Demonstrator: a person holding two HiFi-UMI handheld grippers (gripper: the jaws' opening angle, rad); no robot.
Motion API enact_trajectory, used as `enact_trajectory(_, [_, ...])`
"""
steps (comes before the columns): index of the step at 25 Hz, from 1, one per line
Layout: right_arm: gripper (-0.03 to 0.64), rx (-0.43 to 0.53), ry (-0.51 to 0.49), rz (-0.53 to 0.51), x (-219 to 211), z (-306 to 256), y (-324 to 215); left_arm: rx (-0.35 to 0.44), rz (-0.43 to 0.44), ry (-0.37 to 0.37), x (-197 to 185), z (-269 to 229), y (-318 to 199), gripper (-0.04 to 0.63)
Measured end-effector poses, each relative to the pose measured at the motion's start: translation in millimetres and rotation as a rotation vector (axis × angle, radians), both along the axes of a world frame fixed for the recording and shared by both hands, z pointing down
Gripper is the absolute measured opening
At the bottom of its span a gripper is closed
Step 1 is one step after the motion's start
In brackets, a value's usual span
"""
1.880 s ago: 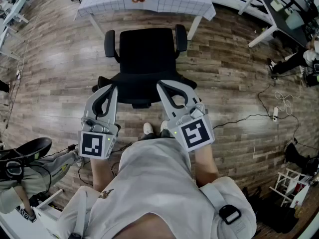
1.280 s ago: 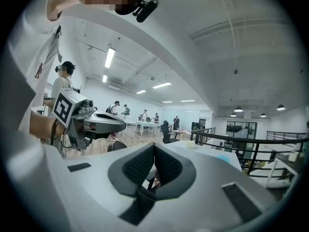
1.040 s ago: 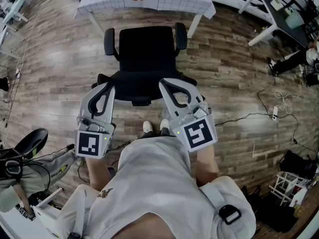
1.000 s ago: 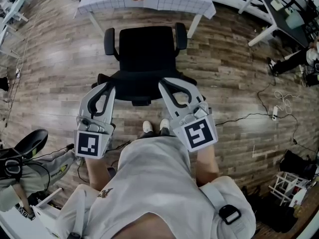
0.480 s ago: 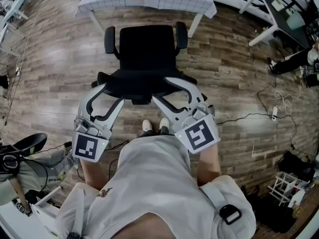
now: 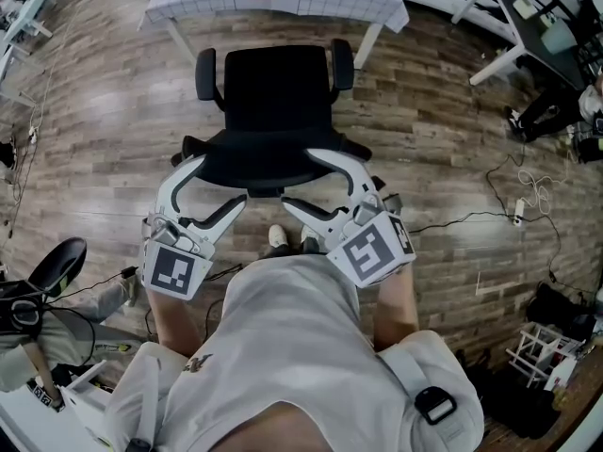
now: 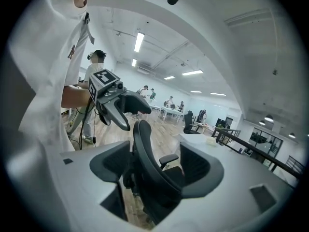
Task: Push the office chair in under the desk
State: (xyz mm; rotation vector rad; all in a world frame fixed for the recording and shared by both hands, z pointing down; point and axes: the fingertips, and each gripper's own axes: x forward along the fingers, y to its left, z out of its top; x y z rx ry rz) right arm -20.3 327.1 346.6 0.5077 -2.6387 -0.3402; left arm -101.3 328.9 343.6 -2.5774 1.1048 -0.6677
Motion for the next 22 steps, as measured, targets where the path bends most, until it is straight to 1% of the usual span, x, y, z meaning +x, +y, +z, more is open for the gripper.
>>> enact_trajectory(1, [0.330, 0.002, 0.015, -0.001, -0.8, 3.7, -2.1, -0.003, 0.004, -0.015, 0.8, 3.2, -2.0, 0.351])
enact_trajectory(3, [0.370, 0.007, 0.056, 0.003, -1.5, 12.3, -7.2, -0.001, 0.016, -0.034, 2.6, 9.0, -6.2, 0.359])
enact_trajectory(4, [0.370, 0.011, 0.077, 0.004, -2.1, 16.5, -9.3, 0.003, 0.022, -0.039, 3.4, 11.2, -8.3, 0.364])
enact_trajectory(6, [0.396, 0.017, 0.106, 0.000, -4.1, 22.8, -10.7, 0.012, 0.026, -0.043, 4.4, 14.7, -11.0, 0.367])
enact_trajectory(9, [0.396, 0.018, 0.118, -0.002, -7.7, 28.5, -10.5, 0.015, 0.028, -0.054, 5.0, 20.6, -12.0, 0.367])
enact_trajectory(13, [0.396, 0.032, 0.165, 0.010, -11.5, 43.6, -19.3, -0.005, 0.035, -0.075, 5.9, 31.3, -16.9, 0.370])
enact_trajectory(17, [0.394, 0.016, 0.132, 0.029, -12.3, 41.0, -25.7, -0.018, 0.040, -0.085, 5.9, 33.8, -20.7, 0.364])
enact_trajectory(18, [0.379, 0.008, 0.123, 0.035, -11.7, 39.0, -26.8, -0.023, 0.044, -0.085, 6.1, 33.2, -21.0, 0.364])
enact_trajectory(22, [0.376, -0.015, 0.127, 0.037, -11.8, 38.3, -27.2, -0.041, 0.057, -0.086, 6.1, 32.7, -21.4, 0.362])
